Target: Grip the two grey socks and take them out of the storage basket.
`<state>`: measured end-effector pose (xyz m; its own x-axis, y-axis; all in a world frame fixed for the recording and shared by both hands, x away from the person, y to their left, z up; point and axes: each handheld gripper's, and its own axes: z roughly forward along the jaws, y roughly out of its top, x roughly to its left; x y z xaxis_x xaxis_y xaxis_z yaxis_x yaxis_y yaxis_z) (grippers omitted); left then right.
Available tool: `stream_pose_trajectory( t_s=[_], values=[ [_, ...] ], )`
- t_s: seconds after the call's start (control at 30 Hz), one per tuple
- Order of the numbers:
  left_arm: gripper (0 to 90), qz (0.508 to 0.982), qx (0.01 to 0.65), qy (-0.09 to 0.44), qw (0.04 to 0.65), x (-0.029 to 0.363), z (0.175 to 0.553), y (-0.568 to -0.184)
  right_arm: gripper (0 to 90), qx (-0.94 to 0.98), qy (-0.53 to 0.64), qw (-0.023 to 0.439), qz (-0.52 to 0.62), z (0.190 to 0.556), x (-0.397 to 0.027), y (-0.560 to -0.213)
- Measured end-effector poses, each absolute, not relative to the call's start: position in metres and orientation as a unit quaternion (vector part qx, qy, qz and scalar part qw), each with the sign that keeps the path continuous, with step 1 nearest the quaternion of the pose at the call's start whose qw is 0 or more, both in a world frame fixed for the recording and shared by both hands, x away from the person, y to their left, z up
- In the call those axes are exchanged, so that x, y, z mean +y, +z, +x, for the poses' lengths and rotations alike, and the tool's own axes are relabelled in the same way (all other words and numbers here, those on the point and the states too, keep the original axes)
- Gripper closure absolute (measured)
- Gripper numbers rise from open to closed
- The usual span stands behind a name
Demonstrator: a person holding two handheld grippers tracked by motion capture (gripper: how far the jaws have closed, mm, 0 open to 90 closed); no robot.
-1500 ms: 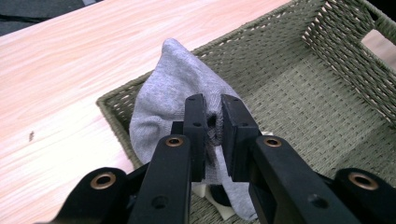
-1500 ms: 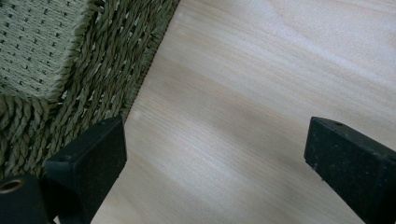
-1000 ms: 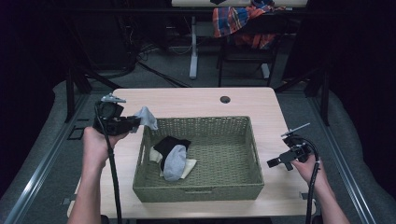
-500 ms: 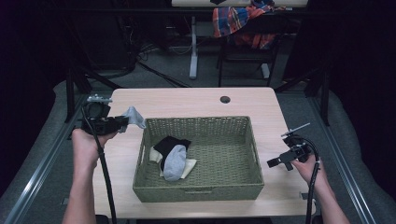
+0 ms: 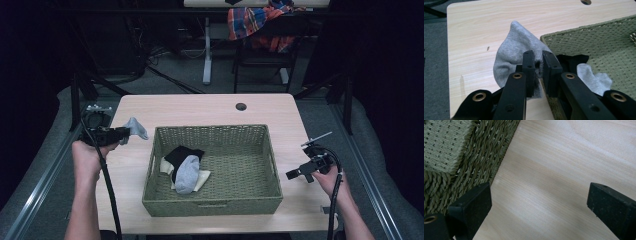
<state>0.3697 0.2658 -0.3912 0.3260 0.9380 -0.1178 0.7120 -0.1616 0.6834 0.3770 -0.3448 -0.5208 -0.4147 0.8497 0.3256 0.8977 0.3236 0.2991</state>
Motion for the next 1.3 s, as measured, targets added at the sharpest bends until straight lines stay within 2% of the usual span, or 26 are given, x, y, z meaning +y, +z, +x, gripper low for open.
stream_pose_trajectory(
  t_s=[1.3],
  values=[
    [81.8, 0.729, 0.616, 0.116, 0.275, 0.293, 0.393, -0.463, 5.6, -0.813, -0.218, 0.055, -0.537, 0.377, -0.345, -0.520]
  ],
)
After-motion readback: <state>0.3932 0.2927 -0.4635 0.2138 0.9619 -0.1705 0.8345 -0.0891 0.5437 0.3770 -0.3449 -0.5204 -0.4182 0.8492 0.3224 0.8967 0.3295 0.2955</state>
